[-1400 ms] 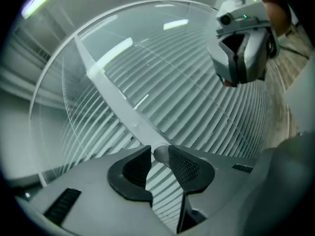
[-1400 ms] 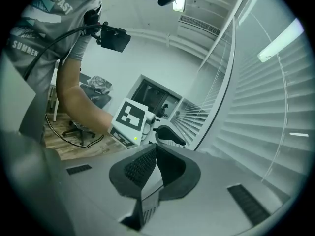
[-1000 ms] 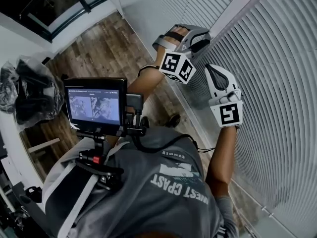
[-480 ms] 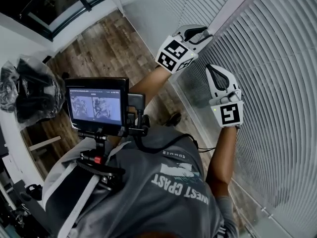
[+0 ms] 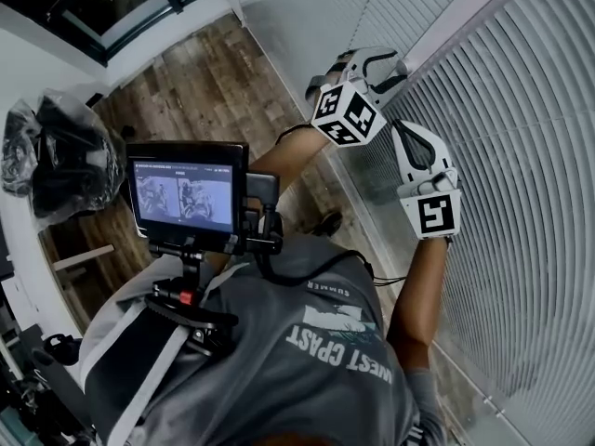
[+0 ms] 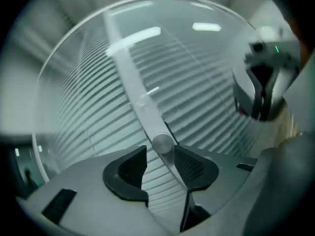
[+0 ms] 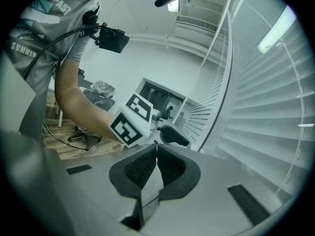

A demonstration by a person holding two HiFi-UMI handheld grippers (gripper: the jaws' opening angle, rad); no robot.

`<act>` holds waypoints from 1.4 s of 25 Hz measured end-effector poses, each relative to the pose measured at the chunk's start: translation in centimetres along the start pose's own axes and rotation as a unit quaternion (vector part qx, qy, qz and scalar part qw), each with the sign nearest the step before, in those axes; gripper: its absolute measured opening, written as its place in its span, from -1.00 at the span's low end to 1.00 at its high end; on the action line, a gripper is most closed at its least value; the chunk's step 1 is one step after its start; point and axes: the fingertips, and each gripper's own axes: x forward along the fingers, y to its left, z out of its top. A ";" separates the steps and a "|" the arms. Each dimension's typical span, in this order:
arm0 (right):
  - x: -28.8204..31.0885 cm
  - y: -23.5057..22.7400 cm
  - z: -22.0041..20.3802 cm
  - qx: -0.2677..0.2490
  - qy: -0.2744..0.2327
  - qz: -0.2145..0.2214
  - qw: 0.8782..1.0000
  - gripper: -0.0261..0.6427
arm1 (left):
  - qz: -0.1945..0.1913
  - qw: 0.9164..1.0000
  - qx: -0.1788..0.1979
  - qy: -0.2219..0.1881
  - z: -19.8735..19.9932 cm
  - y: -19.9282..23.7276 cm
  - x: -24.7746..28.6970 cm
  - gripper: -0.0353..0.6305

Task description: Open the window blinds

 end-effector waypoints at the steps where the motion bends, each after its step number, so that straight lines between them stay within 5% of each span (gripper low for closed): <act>1: 0.0 0.0 -0.1 0.000 0.001 -0.001 1.000 -0.92 | 0.013 0.996 0.085 0.018 -0.2 -0.3 0.1 -0.40; 2: 0.0 0.0 -0.2 -0.001 0.003 -0.001 1.000 -0.92 | 0.018 0.992 0.124 0.026 -0.4 -0.5 0.2 -0.56; 3: 0.1 0.1 -0.2 -0.002 0.005 -0.001 1.000 -0.92 | 0.011 0.993 0.113 0.024 -0.7 -0.6 0.2 -0.59; 5: 0.3 0.3 -0.2 -0.003 0.007 0.000 1.000 -0.92 | -0.024 0.999 -0.030 0.005 -1.5 -0.7 0.2 -0.65; 6: 0.4 0.3 -0.1 -0.003 0.006 -0.001 1.000 -0.92 | -0.042 0.990 -0.134 -0.011 -2.0 -0.4 0.3 -0.89; 7: 0.4 0.2 0.0 -0.001 0.005 -0.001 1.000 -0.92 | -0.053 0.972 -0.225 -0.027 -2.3 0.0 0.4 -0.89; 8: 0.4 0.1 0.1 0.001 0.005 -0.002 1.000 -0.92 | -0.054 0.960 -0.273 -0.039 -2.5 0.6 0.3 -0.89; 10: 0.2 -0.2 0.0 0.002 0.008 -0.004 1.000 -0.92 | -0.038 0.971 -0.232 -0.043 -2.2 1.1 -0.1 -0.84; 12: 0.2 -0.5 -0.3 0.005 0.013 -0.007 1.000 -0.92 | -0.024 0.989 -0.142 -0.044 -1.4 1.0 -0.6 -0.37; 13: 0.3 -0.6 -0.6 0.008 0.014 -0.008 1.000 -0.92 | -0.021 0.994 -0.095 -0.045 -1.0 0.8 -0.8 -0.33; 17: 0.7 -0.5 -1.0 0.009 0.011 -0.008 1.000 -0.92 | -0.012 0.997 0.076 -0.027 0.6 -0.8 -0.2 -0.33; 18: 0.8 -0.4 -1.0 0.008 0.011 -0.007 1.000 -0.92 | -0.008 0.995 0.096 -0.019 0.8 -1.0 0.0 -0.49; 20: 1.0 -0.1 -1.0 0.006 0.011 -0.004 1.000 -0.92 | -0.012 0.997 0.080 -0.015 0.7 -1.0 0.1 -0.51; 22: 1.3 -0.1 -1.0 0.008 0.010 -0.002 1.000 -0.92 | -0.039 0.998 -0.043 -0.035 0.4 -0.7 0.2 -0.52; 23: 1.4 -0.2 -1.0 0.010 0.010 -0.002 1.000 -0.92 | -0.063 0.985 -0.154 -0.055 0.3 -0.4 0.3 -0.51; 24: 1.4 -0.3 -1.0 0.012 0.010 -0.003 1.000 -0.92 | -0.089 0.952 -0.282 -0.079 0.3 0.0 0.3 -0.52; 26: 1.3 -0.5 -1.1 0.013 0.012 -0.004 1.000 -0.92 | -0.129 0.844 -0.507 -0.120 0.3 0.6 0.3 -0.51; 27: 1.2 -0.5 -1.1 0.013 0.014 -0.004 1.000 -0.92 | -0.140 0.793 -0.578 -0.134 0.3 0.8 0.1 -0.51; 28: 1.1 -0.4 -1.2 0.013 0.015 -0.005 1.000 -0.92 | -0.145 0.757 -0.620 -0.143 0.3 0.9 0.0 -0.51; 29: 1.0 -0.4 -1.3 0.013 0.016 -0.006 1.000 -0.92 | -0.147 0.741 -0.638 -0.147 0.3 0.9 -0.1 -0.51; 30: 1.0 -0.3 -1.4 0.013 0.017 -0.007 1.000 -0.92 | -0.144 0.751 -0.628 -0.146 0.3 0.9 -0.1 -0.51; 31: 1.0 -0.4 -1.4 0.012 0.017 -0.006 1.000 -0.92 | -0.134 0.786 -0.588 -0.137 0.4 0.8 -0.1 -0.51; 32: 1.0 -0.5 -1.3 0.013 0.017 -0.006 1.000 -0.92 | -0.116 0.839 -0.517 -0.122 0.4 0.7 -0.1 -0.51; 33: 0.9 -0.6 -1.2 0.014 0.016 -0.005 1.000 -0.92 | -0.088 0.898 -0.418 -0.103 0.5 0.7 -0.2 -0.48; 34: 0.9 -0.7 -1.0 0.015 0.014 -0.004 1.000 -0.92 | -0.056 0.948 -0.303 -0.083 0.6 0.8 -0.3 -0.44; 35: 0.9 -0.8 -1.0 0.017 0.014 -0.004 1.000 -0.92 | -0.027 0.979 -0.190 -0.065 0.8 0.8 -0.4 -0.42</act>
